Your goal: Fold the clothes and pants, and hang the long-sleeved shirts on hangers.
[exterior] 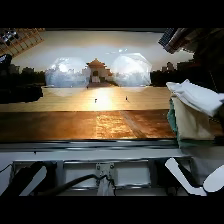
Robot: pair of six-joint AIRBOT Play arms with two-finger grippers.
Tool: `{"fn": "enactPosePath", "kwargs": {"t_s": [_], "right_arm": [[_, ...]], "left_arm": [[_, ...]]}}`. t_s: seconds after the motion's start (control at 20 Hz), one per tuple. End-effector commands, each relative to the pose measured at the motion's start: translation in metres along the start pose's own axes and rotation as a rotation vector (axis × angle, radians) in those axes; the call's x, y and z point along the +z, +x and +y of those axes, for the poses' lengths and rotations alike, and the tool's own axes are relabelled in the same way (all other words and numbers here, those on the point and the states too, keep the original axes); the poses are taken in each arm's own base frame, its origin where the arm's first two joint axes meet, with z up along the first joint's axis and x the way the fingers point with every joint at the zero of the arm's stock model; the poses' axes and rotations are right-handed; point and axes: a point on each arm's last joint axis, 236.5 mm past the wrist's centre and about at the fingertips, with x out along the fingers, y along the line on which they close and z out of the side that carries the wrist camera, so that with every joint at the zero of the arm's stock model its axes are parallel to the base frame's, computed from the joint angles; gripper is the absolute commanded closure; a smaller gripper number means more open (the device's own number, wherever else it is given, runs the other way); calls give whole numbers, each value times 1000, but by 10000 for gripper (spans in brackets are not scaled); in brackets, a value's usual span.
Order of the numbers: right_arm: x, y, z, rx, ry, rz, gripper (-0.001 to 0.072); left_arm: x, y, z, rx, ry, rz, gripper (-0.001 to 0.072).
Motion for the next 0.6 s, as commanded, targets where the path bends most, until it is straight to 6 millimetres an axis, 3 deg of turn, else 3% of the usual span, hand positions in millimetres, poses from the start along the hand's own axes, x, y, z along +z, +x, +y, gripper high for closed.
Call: {"fn": "enactPosePath", "kwargs": {"t_s": [0.0, 0.2, 0.35, 0.55], "right_arm": [[-10, -16, -54, -119, -14, 8, 696], [-28, -14, -82, -168, 0, 62, 696], [-58, 0, -100, -209, 26, 170, 693], [-88, 13, -144, -344, 33, 232, 692]], "left_arm": [[0, 0, 0, 1, -1, 0, 691], [0, 0, 0, 1, -1, 0, 691], [0, 0, 0, 1, -1, 0, 692], [0, 0, 0, 1, -1, 0, 692]]}}
